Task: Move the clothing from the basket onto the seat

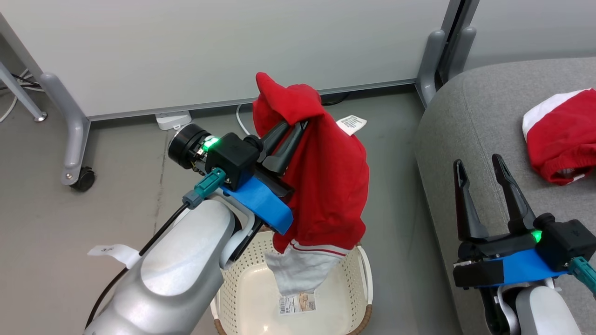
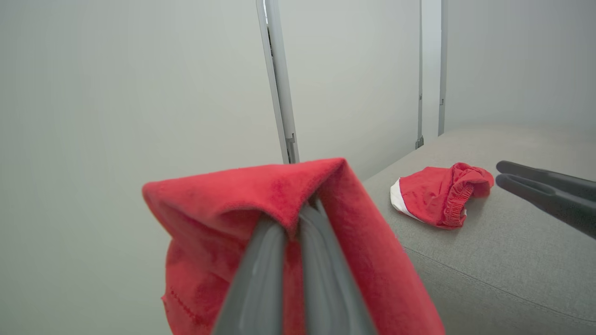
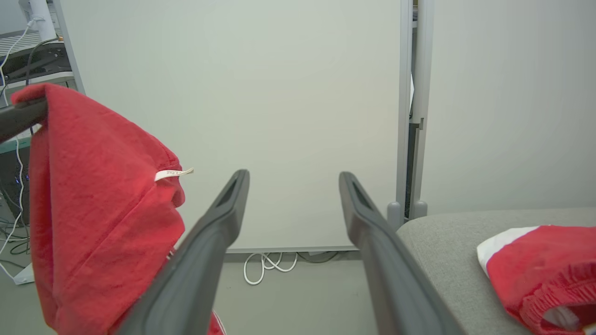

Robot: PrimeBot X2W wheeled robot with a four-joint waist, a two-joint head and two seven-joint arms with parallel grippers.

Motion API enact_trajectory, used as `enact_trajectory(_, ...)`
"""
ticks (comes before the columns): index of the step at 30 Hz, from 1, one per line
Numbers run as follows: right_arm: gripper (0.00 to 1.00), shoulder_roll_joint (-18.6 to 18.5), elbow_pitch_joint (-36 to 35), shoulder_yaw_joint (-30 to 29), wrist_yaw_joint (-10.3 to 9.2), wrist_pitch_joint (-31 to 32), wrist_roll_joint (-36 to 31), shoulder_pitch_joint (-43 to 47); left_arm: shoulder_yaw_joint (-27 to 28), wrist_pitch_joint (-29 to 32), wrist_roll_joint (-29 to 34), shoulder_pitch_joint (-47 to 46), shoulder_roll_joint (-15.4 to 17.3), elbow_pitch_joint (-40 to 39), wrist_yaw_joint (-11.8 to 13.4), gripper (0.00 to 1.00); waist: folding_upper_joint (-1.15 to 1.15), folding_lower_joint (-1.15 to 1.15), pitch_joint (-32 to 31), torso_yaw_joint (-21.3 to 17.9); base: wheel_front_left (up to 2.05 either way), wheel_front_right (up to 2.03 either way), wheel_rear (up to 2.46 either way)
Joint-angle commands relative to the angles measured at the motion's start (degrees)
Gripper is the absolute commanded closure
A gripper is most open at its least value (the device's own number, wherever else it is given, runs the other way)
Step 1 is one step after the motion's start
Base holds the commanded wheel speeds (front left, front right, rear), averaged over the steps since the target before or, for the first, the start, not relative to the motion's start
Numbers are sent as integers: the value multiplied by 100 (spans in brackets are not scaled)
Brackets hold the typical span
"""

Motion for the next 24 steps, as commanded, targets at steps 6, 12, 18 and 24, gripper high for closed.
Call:
enact_trajectory(6, 0, 0, -16, -18, 3, -20, 37, 95, -50, 54, -19, -157, 35, -157, 13, 100, 0, 1, -25, 19, 0, 0, 0)
enact_trajectory(12, 0, 0, -84, 32, 3, -20, -25, -70, -77, 61, -25, -160, 52, -240, 54, 100, 0, 1, -11, 29, 0, 0, 0)
enact_trajectory(18, 0, 0, -210, 299, 3, -19, -190, -454, -100, 70, -25, -173, 71, -311, 95, 100, 0, 1, 21, 47, 0, 0, 0)
enact_trajectory(24, 0, -55, -152, 844, 3, -19, -210, -941, -128, 59, -33, -207, 49, -322, 107, 100, 0, 1, 65, 97, 0, 0, 0)
